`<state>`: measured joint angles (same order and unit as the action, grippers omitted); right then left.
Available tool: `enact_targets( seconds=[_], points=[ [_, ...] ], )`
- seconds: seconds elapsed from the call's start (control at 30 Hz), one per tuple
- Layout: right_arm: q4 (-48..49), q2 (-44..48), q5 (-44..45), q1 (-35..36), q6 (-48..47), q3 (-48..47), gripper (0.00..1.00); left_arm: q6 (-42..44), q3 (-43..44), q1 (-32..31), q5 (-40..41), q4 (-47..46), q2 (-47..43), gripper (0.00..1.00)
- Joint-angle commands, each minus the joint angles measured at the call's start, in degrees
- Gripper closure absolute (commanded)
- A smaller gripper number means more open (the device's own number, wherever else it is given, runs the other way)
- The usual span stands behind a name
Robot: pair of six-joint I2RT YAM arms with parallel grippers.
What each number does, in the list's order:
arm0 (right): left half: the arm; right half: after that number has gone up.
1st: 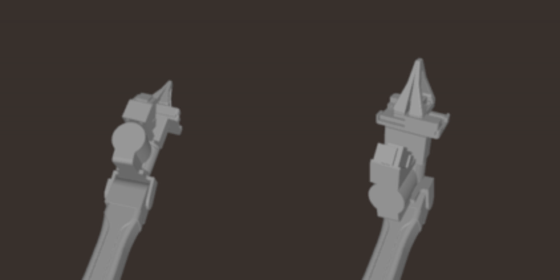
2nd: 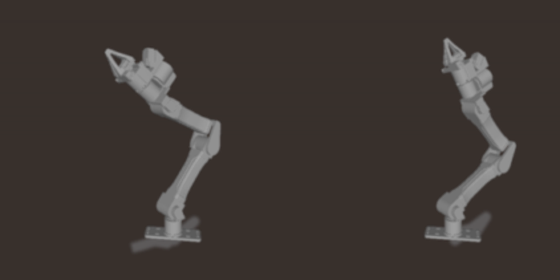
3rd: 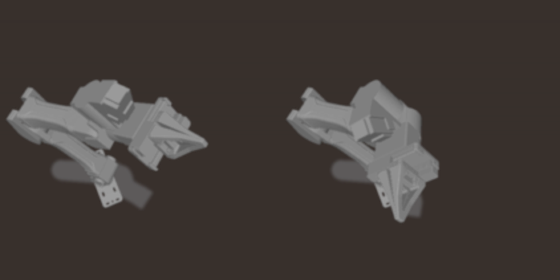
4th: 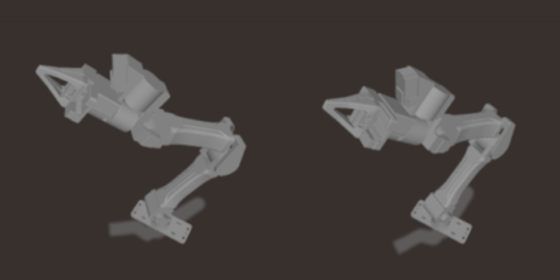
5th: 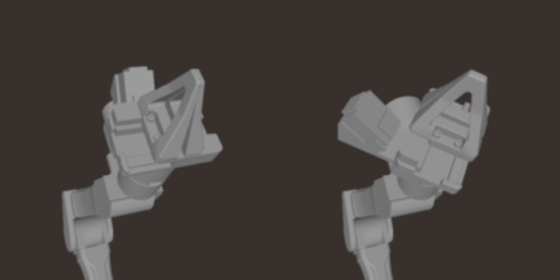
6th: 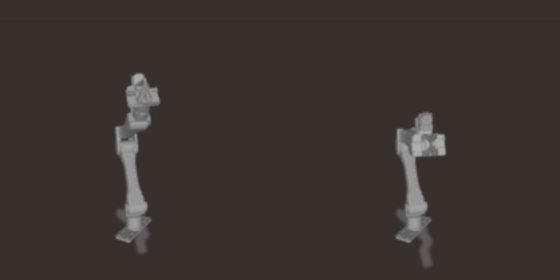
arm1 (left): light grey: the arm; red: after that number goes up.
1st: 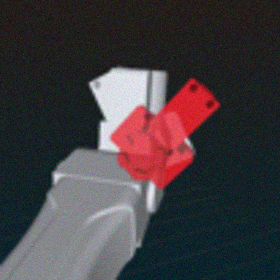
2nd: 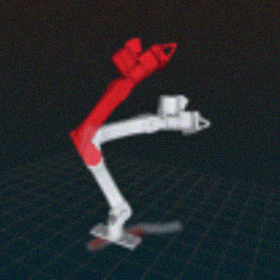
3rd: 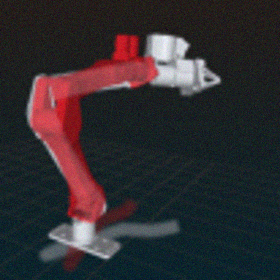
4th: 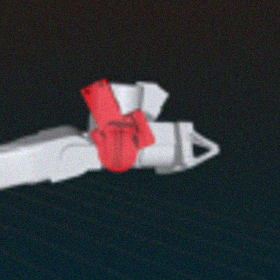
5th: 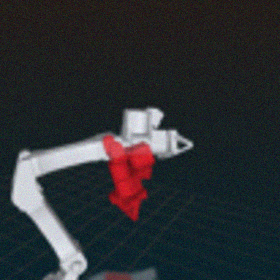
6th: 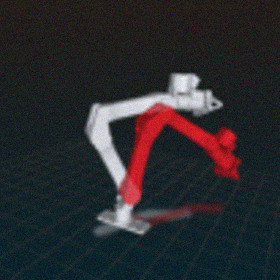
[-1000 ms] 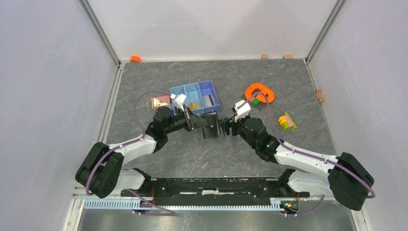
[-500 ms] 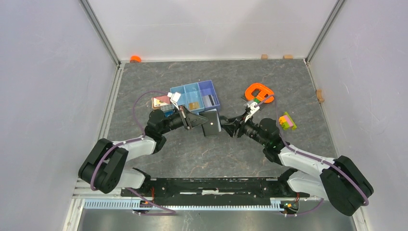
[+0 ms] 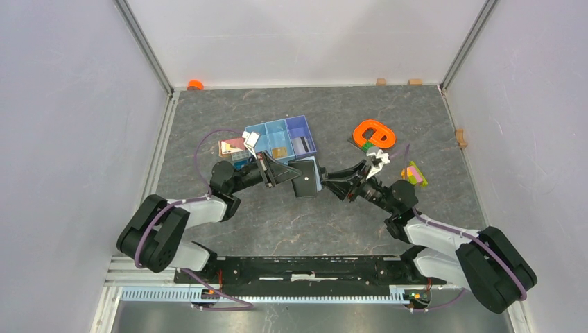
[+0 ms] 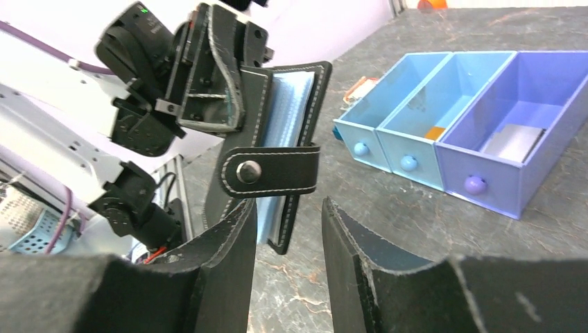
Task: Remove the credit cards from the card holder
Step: Open the card holder at the center of the board.
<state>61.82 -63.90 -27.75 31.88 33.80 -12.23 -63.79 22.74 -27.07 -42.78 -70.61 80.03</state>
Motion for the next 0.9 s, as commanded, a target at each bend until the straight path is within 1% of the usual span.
enact_targets(
  seconds=[0.0,0.17,0.27,0.43,0.5,0.53,0.7,0.87],
  points=[
    [11.3,0.4,-3.4,-1.2,5.4,1.3,0.58,-2.1,0.0,0.1,-1.3,-5.7,0.4,0.95],
    [12.4,0.3,-1.9,-2.2,7.6,1.9,0.64,-1.9,0.5,-0.5,-2.0,-5.8,0.2,0.95],
    [13.3,0.0,-1.3,-2.4,8.5,2.1,0.63,-1.7,0.7,-1.2,-2.4,-5.9,0.1,0.95],
    [12.3,-0.2,-0.9,-2.5,8.2,1.9,0.40,-1.6,0.8,-1.8,-2.5,-6.3,-0.3,0.95],
    [11.5,0.1,-0.3,-2.5,7.9,1.9,0.35,-1.7,0.7,-1.8,-2.5,-6.4,-0.4,0.95],
    [11.5,0.1,0.1,-2.5,7.8,2.0,0.35,-1.8,0.7,-1.8,-2.6,-6.7,-0.3,0.95],
    [11.7,0.9,2.1,-2.5,8.4,2.7,0.41,-2.8,1.0,-2.3,-3.2,-8.7,0.5,0.95],
    [9.8,5.7,9.7,-3.3,7.5,6.2,0.52,-2.9,0.9,-2.5,-3.1,-9.1,0.3,0.95]
  ],
)
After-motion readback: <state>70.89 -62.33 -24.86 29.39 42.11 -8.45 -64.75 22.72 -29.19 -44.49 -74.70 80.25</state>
